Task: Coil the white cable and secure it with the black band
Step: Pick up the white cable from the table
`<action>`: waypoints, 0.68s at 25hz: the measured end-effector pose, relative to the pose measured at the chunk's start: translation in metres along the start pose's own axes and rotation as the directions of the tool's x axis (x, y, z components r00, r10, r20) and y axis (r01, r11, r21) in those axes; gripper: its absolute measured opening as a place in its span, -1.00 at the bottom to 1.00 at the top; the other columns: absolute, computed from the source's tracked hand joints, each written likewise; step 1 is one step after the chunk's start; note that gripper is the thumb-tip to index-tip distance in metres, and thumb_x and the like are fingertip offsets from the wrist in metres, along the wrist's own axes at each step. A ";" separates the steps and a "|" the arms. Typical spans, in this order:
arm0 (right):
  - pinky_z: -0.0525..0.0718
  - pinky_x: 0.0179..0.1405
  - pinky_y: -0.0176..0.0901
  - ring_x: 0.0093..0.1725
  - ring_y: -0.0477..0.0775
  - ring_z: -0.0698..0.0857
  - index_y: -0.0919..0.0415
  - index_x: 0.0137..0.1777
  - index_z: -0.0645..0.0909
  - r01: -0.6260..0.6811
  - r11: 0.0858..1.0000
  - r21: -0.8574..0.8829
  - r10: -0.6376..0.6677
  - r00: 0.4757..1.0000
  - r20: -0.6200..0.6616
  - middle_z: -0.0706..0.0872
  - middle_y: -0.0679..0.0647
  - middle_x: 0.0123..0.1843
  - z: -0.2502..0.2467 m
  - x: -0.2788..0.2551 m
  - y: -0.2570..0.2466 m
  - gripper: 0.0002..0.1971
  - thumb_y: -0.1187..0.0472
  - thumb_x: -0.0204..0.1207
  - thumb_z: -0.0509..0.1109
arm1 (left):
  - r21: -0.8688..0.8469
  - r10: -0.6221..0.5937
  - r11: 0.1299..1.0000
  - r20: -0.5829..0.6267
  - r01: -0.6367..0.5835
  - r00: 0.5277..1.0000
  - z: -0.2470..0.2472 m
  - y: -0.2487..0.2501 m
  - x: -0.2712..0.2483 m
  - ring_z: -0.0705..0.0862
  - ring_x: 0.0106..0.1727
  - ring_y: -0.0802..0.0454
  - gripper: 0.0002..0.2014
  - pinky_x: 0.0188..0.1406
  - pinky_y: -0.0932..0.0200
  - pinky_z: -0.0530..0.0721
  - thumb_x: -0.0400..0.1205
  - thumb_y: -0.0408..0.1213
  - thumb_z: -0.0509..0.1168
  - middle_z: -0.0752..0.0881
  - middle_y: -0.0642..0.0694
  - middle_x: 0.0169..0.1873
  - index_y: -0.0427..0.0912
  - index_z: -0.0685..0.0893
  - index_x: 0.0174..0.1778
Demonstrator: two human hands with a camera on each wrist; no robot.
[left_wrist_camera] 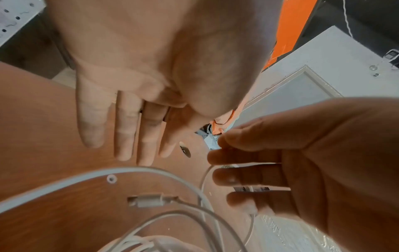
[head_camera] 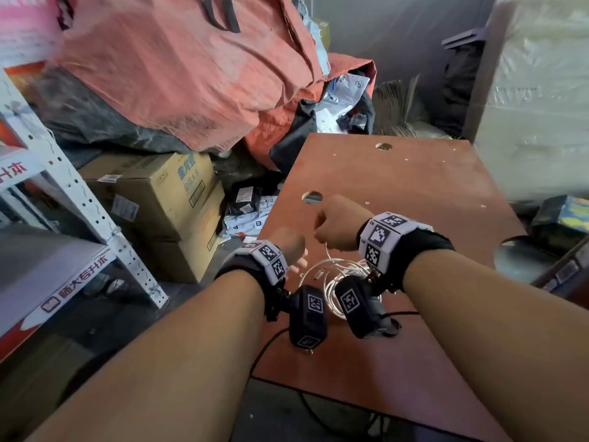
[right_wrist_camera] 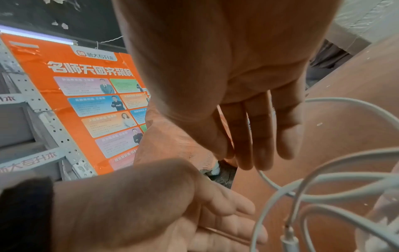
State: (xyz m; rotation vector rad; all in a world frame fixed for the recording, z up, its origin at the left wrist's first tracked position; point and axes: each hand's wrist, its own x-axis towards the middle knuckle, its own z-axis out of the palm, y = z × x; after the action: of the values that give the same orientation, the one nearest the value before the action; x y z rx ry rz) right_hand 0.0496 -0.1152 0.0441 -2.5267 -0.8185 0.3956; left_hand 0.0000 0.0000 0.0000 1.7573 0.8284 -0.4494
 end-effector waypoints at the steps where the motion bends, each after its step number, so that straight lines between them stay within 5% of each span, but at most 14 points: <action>1: 0.79 -0.06 0.29 -0.16 0.27 0.78 0.49 0.08 0.64 -0.003 1.000 -0.016 0.004 1.000 0.021 0.79 0.35 -0.14 0.000 0.001 0.002 -0.78 0.36 0.53 0.29 | 0.019 -0.013 1.000 0.031 0.013 0.999 0.002 -0.002 0.000 0.52 -0.35 -0.03 -0.78 -0.27 0.13 0.46 0.70 -0.39 0.09 0.60 -0.17 -0.30 -0.23 0.52 -0.25; 5: 0.76 0.03 0.30 -0.05 0.37 0.78 0.49 0.04 0.70 0.012 1.000 -0.022 -0.010 0.998 0.058 0.78 0.41 -0.05 0.005 0.000 0.008 -0.80 0.41 0.54 0.31 | 0.159 0.013 0.987 0.042 -0.020 0.999 0.007 -0.011 -0.008 0.66 -0.32 -0.12 -0.83 -0.15 0.09 0.73 0.64 -0.43 0.24 0.72 -0.24 -0.26 -0.34 0.65 -0.26; 8: 0.76 0.07 0.20 -0.01 0.34 0.78 0.44 0.01 0.74 0.028 1.000 -0.012 -0.027 0.998 0.050 0.80 0.35 -0.04 0.003 -0.004 0.008 -0.82 0.39 0.53 0.33 | 0.092 0.094 0.991 0.052 -0.099 0.994 0.002 -0.010 -0.022 0.67 -0.35 -0.09 -0.85 -0.01 -0.03 0.67 0.62 -0.47 0.29 0.72 -0.15 -0.47 -0.33 0.71 -0.25; 13: 0.69 -0.27 -0.15 -0.37 0.03 0.68 0.36 -0.19 0.79 0.055 0.998 0.044 -0.057 0.997 0.048 0.66 0.04 -0.34 -0.013 -0.008 0.007 -0.87 0.38 0.48 0.41 | -0.204 0.300 0.928 -0.086 -0.311 0.950 -0.018 0.014 -0.040 0.27 -0.60 0.10 -0.85 -0.58 0.30 0.30 0.63 -0.42 0.29 0.44 -0.02 -0.59 -0.28 0.72 -0.23; 15: 0.60 -0.44 -0.26 -0.50 -0.07 0.60 0.34 -0.27 0.74 0.039 0.990 0.135 -0.042 0.999 0.021 0.65 0.06 -0.42 -0.022 -0.007 0.009 -0.86 0.46 0.44 0.37 | -0.341 0.358 0.860 -0.126 -0.379 0.925 -0.027 0.027 -0.038 0.14 -0.67 0.16 -0.81 -0.70 0.34 0.10 0.67 -0.40 0.21 0.32 0.04 -0.61 -0.27 0.70 -0.19; 17: 0.60 -0.38 -0.19 -0.45 0.00 0.58 0.41 -0.24 0.72 0.050 0.981 0.185 -0.043 0.998 -0.039 0.69 0.11 -0.40 -0.030 0.000 0.010 -0.88 0.49 0.43 0.36 | -0.436 0.378 0.802 -0.157 -0.407 0.912 -0.033 0.036 -0.031 0.10 -0.69 0.19 -0.80 -0.75 0.36 0.05 0.69 -0.39 0.18 0.25 0.06 -0.61 -0.25 0.67 -0.19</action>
State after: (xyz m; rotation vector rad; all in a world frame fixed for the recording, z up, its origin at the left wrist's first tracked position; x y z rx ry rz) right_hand 0.0665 -0.1323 0.0641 -2.3310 -0.7877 0.3933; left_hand 0.0016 0.0149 0.0558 1.4418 0.5296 0.0844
